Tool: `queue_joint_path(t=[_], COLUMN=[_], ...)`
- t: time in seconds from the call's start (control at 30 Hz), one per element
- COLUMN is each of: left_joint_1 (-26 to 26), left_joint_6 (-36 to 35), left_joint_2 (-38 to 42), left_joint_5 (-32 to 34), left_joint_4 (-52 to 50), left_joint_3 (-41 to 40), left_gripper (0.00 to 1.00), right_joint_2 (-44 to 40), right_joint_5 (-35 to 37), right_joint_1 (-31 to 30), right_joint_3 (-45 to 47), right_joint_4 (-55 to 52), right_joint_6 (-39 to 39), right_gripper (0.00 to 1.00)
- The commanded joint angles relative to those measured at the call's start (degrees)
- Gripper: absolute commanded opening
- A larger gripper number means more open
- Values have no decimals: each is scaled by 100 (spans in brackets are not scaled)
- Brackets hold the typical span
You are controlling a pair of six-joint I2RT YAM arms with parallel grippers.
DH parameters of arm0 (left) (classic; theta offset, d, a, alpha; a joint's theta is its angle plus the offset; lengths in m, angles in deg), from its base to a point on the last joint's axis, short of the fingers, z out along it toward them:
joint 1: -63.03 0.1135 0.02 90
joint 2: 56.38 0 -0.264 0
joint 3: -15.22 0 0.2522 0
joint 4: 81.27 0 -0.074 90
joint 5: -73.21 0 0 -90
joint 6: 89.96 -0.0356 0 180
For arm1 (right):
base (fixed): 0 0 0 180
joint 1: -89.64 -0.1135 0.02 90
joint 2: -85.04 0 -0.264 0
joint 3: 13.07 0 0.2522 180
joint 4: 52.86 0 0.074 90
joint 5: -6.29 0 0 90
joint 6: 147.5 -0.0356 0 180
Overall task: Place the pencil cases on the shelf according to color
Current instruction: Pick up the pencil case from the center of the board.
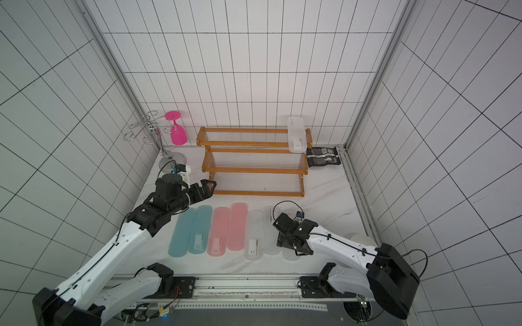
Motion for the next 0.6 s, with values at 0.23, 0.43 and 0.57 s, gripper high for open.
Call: queue_joint_path(t=[0.23, 0.43, 0.57], left_joint_1=[-25, -28, -20], left_joint_6=[-138, -102, -70], left_joint_2=[32, 167, 211], left_joint_5=[-30, 25, -21], left_joint_4=[153, 216, 246], left_joint_3=[43, -97, -164], left_gripper=[98, 98, 98], right_joint_2=[-1333, -865, -532], right_joint_5=[-120, -424, -425], right_joint_1=[362, 180, -5], right_joint_3=[-169, -173, -68], right_joint_4=[-772, -480, -99], right_joint_6=[779, 868, 756], right_gripper=[99, 99, 99])
